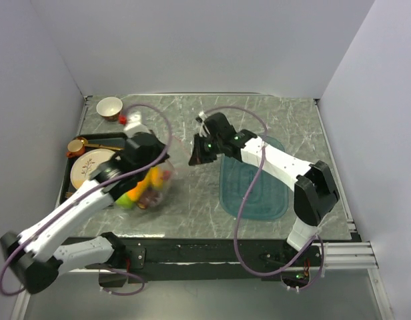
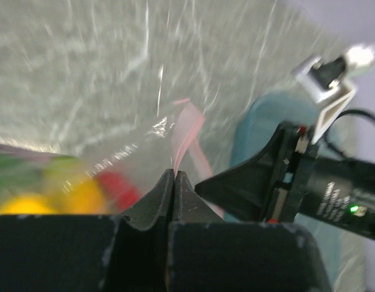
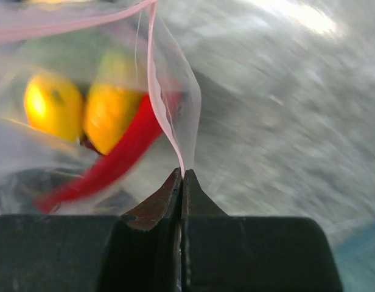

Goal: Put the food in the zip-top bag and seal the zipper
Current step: Adjust the zipper food storage bag at the center of the board.

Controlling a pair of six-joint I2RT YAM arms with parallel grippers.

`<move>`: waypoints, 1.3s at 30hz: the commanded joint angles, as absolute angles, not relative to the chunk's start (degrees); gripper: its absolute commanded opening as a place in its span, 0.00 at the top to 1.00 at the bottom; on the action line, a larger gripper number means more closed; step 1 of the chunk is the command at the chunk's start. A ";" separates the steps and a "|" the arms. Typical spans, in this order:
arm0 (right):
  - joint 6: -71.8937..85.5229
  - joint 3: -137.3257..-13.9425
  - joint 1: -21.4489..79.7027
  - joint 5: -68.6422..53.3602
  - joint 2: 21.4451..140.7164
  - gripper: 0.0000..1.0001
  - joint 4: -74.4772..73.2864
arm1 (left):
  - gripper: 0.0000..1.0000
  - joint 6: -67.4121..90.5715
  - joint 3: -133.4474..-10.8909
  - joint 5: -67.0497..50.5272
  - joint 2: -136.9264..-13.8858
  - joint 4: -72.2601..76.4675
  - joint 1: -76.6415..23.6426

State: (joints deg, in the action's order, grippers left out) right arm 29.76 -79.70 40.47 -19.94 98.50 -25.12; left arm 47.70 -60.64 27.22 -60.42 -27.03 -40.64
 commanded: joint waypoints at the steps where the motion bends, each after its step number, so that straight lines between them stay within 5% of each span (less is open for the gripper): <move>1: 35.06 -72.96 39.55 -17.14 95.20 0.96 -17.15 | 0.99 49.30 -59.24 17.24 -65.99 -21.27 -40.52; 22: 38.58 -65.04 39.55 -9.67 88.07 0.99 -13.71 | 0.94 48.52 -58.18 8.09 -66.89 -18.81 -40.52; 25: 39.37 -63.20 39.64 -9.32 87.63 1.00 -13.36 | 0.85 48.87 -58.10 7.73 -66.10 -18.98 -40.52; 26: 39.55 -62.85 39.55 -9.40 87.54 1.00 -13.10 | 0.72 48.87 -57.92 7.65 -65.75 -18.98 -40.52; 32: 40.96 -61.17 39.64 -9.93 87.80 1.00 -12.39 | 0.34 50.18 -56.52 10.89 -61.27 -20.21 -40.52; 39: 41.92 -61.43 39.55 -8.00 87.19 1.00 -13.80 | 0.32 46.41 -51.07 9.59 -54.15 -18.73 -40.60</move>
